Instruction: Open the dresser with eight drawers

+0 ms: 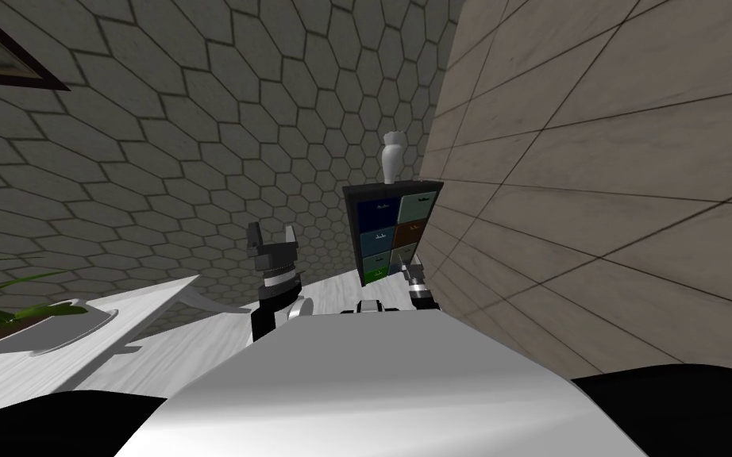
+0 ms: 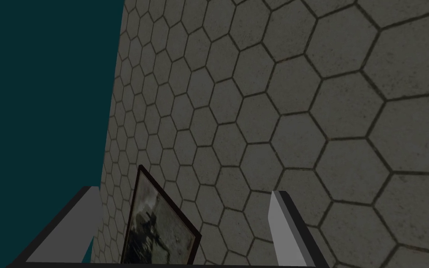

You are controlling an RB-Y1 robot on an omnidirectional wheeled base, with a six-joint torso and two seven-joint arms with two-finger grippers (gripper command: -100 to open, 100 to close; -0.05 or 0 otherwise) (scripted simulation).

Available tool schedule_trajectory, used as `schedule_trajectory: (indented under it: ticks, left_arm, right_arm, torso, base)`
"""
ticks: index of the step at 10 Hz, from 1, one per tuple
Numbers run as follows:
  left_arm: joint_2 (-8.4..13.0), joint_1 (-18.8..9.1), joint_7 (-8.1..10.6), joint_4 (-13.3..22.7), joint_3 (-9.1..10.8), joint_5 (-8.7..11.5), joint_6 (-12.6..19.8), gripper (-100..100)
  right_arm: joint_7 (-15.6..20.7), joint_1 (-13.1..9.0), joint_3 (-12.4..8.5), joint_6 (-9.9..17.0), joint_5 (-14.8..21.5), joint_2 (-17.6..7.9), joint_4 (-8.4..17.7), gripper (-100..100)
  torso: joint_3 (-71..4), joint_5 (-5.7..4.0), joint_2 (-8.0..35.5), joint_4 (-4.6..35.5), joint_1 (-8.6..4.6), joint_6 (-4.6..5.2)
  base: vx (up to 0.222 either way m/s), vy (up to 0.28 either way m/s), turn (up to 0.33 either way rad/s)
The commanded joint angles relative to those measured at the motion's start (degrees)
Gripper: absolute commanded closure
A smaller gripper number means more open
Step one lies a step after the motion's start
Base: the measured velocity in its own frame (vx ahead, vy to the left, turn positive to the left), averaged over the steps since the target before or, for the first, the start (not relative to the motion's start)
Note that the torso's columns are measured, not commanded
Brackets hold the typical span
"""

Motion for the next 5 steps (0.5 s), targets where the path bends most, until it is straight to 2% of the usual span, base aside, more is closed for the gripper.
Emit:
schedule_trajectory:
  ticks: [1, 3, 4, 5]
  left_arm:
    - [0.0, 0.0, 0.0, 0.0, 0.0, 0.0, 0.0, 0]
    - [0.0, 0.0, 0.0, 0.0, 0.0, 0.0, 0.0, 0]
    - [0.0, 0.0, 0.0, 0.0, 0.0, 0.0, 0.0, 0]
    - [0.0, 0.0, 0.0, 0.0, 0.0, 0.0, 0.0, 0]
  right_arm:
    - [-4.5, -1.4, 1.8, -0.4, -1.2, 0.5, 3.2, -100]
    - [-7.1, -1.4, 1.8, -0.4, -1.2, 0.5, 3.2, -100]
    - [-9.1, -2.5, 2.8, -0.5, -2.1, 0.7, 5.2, -100]
    - [-10.7, -2.5, 2.8, -0.5, -2.1, 0.7, 5.2, -100]
  torso:
    - [0.0, -0.01, 0.0, 0.0, -0.05, 0.02]
    - [0.0, -0.02, 0.0, 0.0, -0.06, 0.02]
    - [0.1, 0.01, 0.1, 0.0, 0.04, 0.02]
    - [0.0, 0.01, 0.0, 0.0, 0.04, 0.0]
  base:
    - [0.072, -0.045, 0.06]
    - [0.048, -0.026, 0.012]
    - [0.057, -0.012, 0.051]
    - [0.051, -0.027, 0.035]
